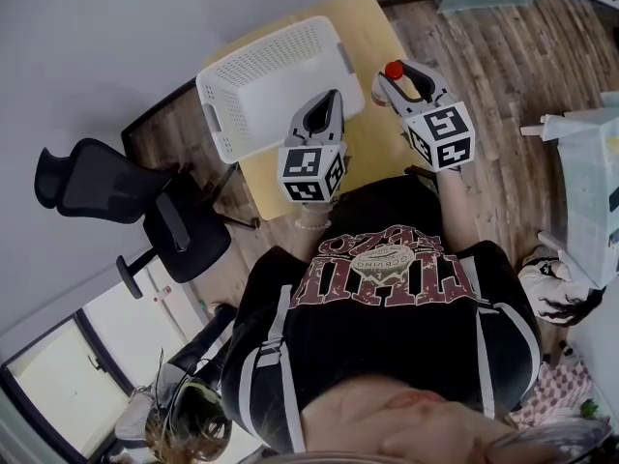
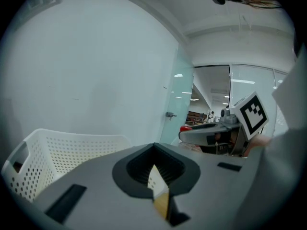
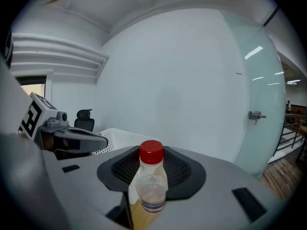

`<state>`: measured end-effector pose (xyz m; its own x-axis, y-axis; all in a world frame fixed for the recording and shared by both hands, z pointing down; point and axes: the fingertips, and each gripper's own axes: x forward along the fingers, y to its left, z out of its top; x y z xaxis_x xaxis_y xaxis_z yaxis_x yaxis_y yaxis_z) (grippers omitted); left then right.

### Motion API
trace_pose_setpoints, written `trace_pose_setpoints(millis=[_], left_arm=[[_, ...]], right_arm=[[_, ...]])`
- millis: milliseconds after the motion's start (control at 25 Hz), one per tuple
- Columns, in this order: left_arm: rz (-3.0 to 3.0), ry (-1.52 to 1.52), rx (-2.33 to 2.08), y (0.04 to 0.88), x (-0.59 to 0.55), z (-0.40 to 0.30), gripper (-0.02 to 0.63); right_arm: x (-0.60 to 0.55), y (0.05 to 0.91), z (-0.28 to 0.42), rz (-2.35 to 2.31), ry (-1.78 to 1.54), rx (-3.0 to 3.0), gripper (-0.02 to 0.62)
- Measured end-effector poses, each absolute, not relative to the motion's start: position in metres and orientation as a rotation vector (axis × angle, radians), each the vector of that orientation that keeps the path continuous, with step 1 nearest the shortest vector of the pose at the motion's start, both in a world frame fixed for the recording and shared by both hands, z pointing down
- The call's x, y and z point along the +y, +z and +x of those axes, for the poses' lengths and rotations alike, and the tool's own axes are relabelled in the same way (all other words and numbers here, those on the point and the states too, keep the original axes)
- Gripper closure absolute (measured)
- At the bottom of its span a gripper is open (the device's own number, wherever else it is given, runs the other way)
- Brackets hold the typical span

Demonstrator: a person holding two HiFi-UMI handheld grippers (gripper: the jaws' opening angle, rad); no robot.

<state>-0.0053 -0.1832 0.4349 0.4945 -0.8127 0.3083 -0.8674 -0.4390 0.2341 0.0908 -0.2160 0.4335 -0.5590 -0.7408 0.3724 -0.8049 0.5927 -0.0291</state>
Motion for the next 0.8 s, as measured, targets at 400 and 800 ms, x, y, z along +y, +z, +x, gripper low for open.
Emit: trace_pose_setpoints(millis=[400,800], left_arm=[[2.359,0.202,-1.451,0.435,-0.182,-0.021,0.558],[2.324,0.196,-1.489,0.437,-0.182,-0.037,0.56]], right_arm=[[-0.225,0.472,0.082,1.23,0.318,-2.508,0.436],[-0.229,0.514,0.077,1.187,0.371,-2.442,0.436]])
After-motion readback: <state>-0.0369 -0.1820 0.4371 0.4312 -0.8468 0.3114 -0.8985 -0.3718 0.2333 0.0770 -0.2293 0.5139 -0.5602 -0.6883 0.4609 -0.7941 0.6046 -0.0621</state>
